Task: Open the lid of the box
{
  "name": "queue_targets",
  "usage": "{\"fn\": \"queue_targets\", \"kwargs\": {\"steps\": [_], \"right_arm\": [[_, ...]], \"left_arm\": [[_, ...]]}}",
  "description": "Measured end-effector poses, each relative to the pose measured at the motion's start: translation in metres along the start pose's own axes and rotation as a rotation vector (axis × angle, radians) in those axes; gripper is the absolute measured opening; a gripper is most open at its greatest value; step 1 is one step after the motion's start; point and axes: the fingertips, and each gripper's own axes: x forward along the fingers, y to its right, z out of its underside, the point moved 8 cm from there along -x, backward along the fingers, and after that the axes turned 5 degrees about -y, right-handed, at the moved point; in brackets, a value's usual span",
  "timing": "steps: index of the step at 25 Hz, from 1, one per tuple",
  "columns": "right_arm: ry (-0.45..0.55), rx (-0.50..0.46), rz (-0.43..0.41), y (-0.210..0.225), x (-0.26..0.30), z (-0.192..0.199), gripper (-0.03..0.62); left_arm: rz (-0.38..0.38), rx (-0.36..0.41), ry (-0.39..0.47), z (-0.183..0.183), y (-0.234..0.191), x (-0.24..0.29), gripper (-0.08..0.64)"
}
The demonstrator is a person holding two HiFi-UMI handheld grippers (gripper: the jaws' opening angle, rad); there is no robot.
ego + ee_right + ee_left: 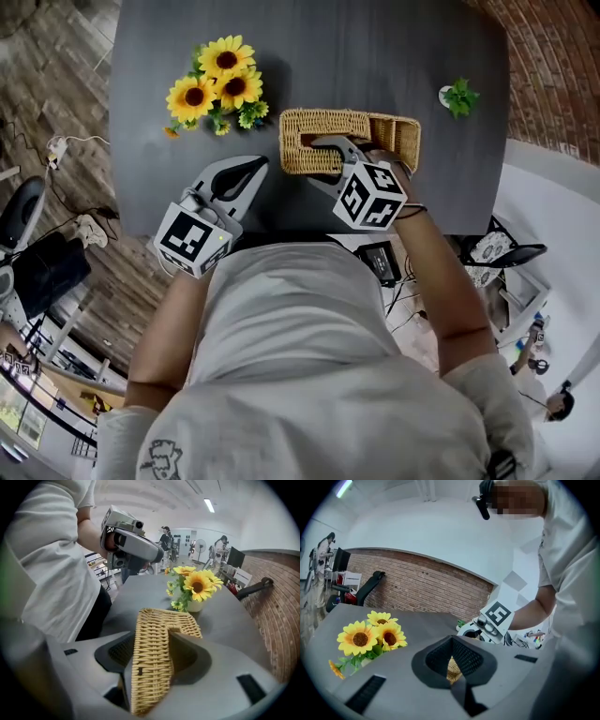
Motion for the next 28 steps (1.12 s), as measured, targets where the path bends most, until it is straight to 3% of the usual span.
{"fn": "queue_targets", "kwargs": {"steps": [6, 12, 21, 28], "right_arm": [[-0.048, -0.053, -0.08, 0.009, -0.016, -0.014, 0.216], [-0.036, -0.081, -0.126, 0.023, -0.036, -0.029, 0.143], [-0.026, -0.149, -0.052, 0.069, -0.072, -0.051, 0.054], [-0.026, -0.161, -0.027, 0.12, -0.073, -0.056, 0.048]], "left_arm": [[0.015, -0.005, 0.014, -0.016, -0.007, 0.004, 0.011], [0.03, 0.001, 0.008, -0.025, -0.018, 0.01, 0.011], [0.026, -0.001, 0.015, -0.039, -0.034, 0.021, 0.011], [0.017, -0.011, 0.011, -0.042, -0.047, 0.029, 0.011]]}}
